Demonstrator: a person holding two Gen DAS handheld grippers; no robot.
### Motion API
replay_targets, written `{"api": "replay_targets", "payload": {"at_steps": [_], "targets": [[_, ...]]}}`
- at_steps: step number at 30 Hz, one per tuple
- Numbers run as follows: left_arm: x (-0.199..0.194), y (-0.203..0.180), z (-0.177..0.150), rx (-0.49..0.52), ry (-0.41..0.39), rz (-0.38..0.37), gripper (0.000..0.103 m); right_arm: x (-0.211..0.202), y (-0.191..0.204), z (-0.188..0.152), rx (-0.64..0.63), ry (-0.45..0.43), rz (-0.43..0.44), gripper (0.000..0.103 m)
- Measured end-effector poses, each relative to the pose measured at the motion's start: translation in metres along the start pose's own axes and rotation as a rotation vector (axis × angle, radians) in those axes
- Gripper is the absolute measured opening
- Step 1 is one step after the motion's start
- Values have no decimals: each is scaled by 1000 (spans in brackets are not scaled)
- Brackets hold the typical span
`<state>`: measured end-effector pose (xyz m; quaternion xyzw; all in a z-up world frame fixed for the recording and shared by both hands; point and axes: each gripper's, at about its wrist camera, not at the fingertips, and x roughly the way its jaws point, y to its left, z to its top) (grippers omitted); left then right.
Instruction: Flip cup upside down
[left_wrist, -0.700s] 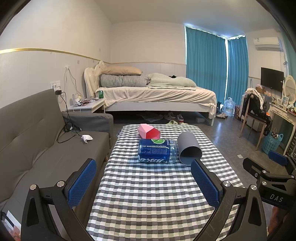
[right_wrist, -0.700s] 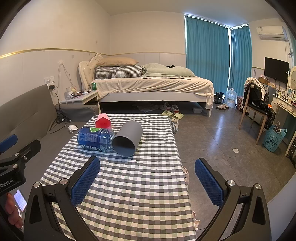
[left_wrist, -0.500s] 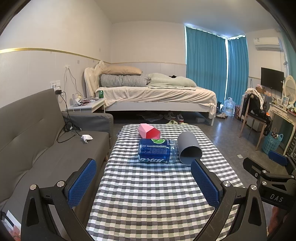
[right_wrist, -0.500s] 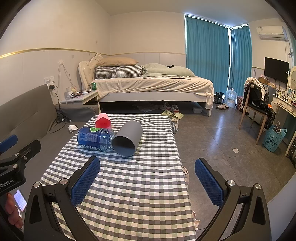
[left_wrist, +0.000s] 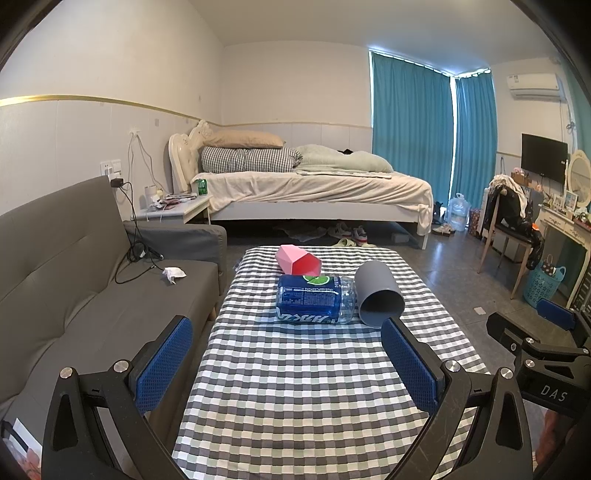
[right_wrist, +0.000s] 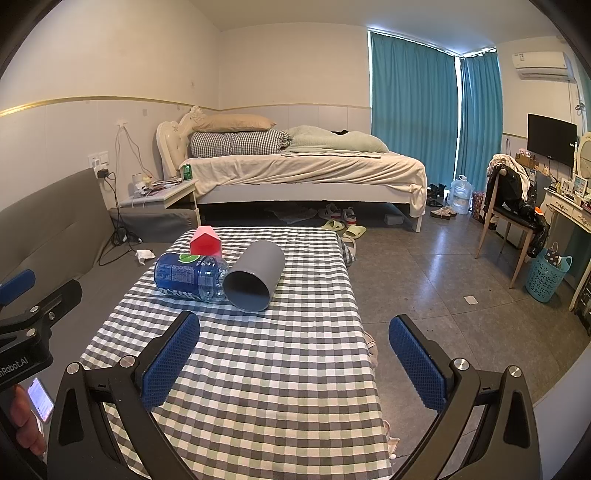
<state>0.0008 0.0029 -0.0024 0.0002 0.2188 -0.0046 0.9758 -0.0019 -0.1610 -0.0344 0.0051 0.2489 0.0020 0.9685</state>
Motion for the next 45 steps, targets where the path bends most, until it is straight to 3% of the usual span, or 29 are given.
{"api": "replay_targets", "payload": {"at_steps": [45], "targets": [[4, -1, -2, -1, 8, -4, 103, 4, -3, -1, -4, 6, -2, 103]]}}
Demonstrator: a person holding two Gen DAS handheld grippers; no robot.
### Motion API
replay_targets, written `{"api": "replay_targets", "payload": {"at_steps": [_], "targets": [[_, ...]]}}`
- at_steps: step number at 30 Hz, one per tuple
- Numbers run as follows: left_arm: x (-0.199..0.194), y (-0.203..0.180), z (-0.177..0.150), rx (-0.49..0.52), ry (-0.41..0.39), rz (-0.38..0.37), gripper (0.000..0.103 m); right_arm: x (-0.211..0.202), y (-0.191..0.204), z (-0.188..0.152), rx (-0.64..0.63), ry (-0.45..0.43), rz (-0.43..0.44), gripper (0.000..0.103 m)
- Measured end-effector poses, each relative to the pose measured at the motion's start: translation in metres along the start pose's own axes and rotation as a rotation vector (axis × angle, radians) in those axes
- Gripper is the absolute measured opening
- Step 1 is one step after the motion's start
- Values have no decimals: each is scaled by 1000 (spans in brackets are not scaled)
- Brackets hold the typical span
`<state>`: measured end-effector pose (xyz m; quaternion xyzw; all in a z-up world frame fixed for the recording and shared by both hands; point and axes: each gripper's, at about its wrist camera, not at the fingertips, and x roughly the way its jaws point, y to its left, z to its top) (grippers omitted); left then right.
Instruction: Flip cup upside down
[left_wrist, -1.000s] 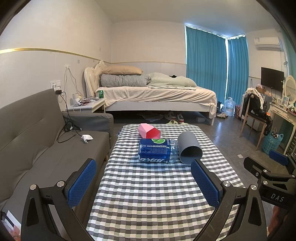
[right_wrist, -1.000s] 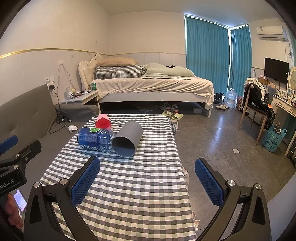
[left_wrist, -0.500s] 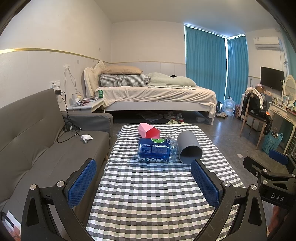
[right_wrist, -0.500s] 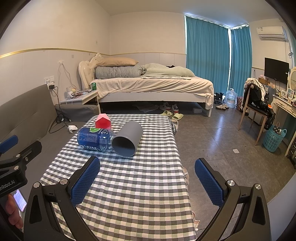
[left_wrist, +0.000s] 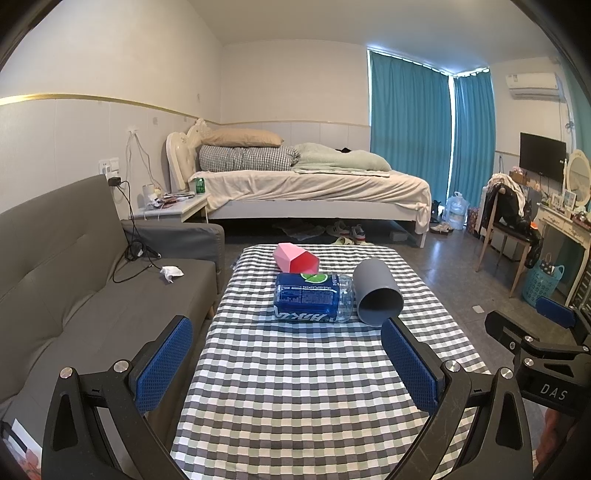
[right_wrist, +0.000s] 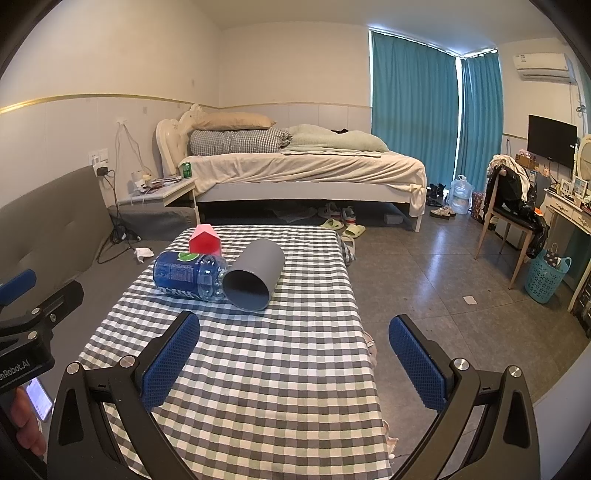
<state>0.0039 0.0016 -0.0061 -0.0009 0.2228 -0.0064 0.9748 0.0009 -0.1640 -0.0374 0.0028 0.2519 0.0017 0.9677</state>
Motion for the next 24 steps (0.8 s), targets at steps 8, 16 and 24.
{"api": "replay_targets", "payload": {"at_steps": [8, 16, 24], "targets": [[1, -1, 0, -1, 2, 0, 103, -2, 3, 1, 1, 1, -1, 103], [4, -1, -3, 1, 4, 0, 103, 0, 4, -2, 2, 7, -2, 103], [4, -2, -3, 2, 4, -1, 103, 1, 3, -3, -1, 12, -2, 103]]}}
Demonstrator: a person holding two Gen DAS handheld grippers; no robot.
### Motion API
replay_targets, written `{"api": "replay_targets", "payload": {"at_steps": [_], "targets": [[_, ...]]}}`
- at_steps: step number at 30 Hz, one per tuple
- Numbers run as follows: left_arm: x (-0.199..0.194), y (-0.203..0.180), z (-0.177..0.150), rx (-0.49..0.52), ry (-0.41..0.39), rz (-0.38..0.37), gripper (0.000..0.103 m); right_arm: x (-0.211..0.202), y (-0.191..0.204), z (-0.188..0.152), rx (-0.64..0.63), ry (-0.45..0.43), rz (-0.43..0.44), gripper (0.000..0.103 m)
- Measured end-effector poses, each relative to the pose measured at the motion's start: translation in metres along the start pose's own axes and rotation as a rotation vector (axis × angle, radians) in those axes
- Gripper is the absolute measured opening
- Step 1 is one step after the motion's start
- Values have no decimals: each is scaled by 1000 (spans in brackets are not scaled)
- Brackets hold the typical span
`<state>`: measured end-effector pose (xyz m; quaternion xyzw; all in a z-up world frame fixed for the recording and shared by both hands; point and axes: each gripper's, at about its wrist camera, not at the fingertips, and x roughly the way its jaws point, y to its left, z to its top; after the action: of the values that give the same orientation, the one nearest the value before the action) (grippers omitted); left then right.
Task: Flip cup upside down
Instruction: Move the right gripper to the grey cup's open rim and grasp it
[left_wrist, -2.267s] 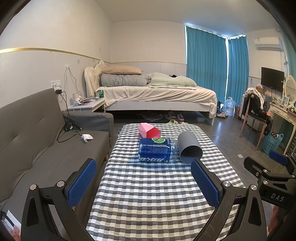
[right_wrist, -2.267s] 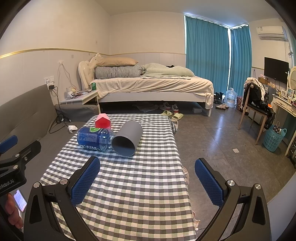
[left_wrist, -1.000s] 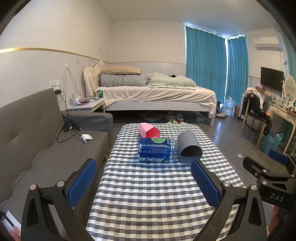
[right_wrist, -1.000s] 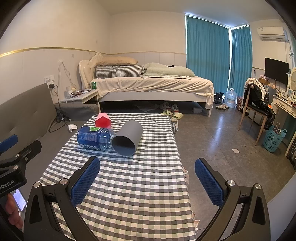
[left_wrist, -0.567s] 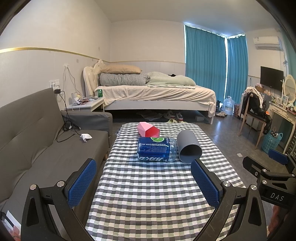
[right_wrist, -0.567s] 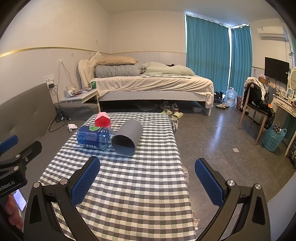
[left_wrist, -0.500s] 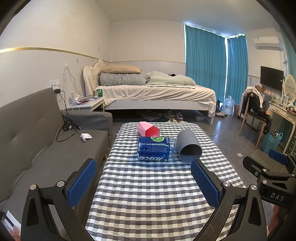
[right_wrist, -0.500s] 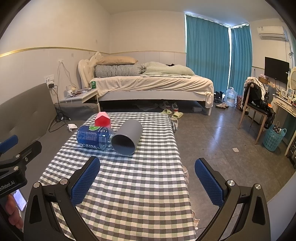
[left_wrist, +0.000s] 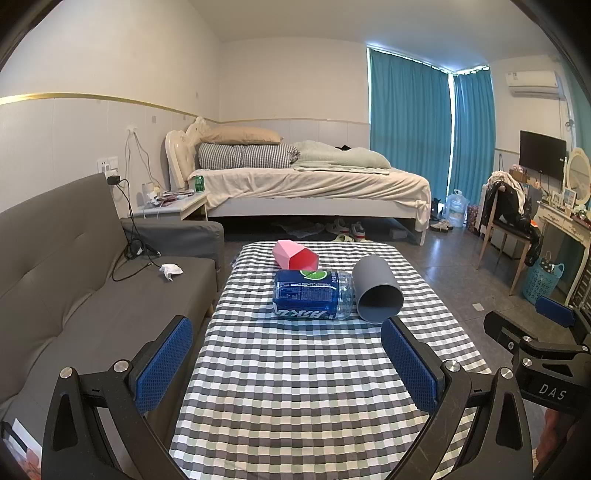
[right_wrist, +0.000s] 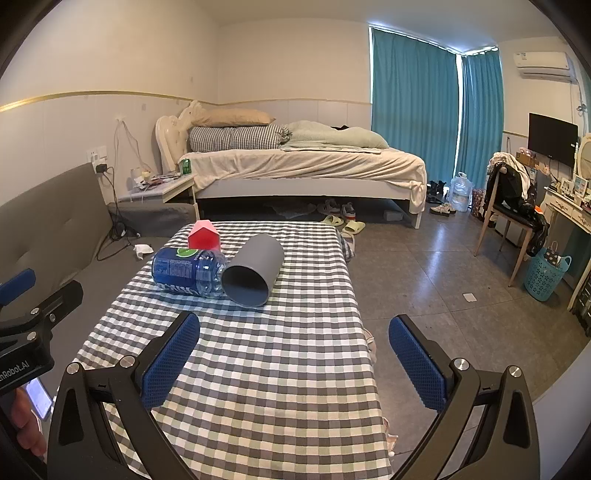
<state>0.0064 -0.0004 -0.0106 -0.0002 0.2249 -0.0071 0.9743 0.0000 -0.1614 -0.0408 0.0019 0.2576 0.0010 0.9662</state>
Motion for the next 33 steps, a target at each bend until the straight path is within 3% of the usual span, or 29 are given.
{"api": "replay_targets", "payload": {"at_steps": [14, 20, 33], "targets": [[28, 6, 15, -20, 47, 5, 103, 26, 14, 35, -25, 29, 0, 103], [61, 11, 25, -17, 88, 33, 103, 76, 17, 56, 10, 112, 2, 103], [126, 25, 17, -51, 277, 47, 103, 177, 34, 68, 43, 325, 35, 97]]}}
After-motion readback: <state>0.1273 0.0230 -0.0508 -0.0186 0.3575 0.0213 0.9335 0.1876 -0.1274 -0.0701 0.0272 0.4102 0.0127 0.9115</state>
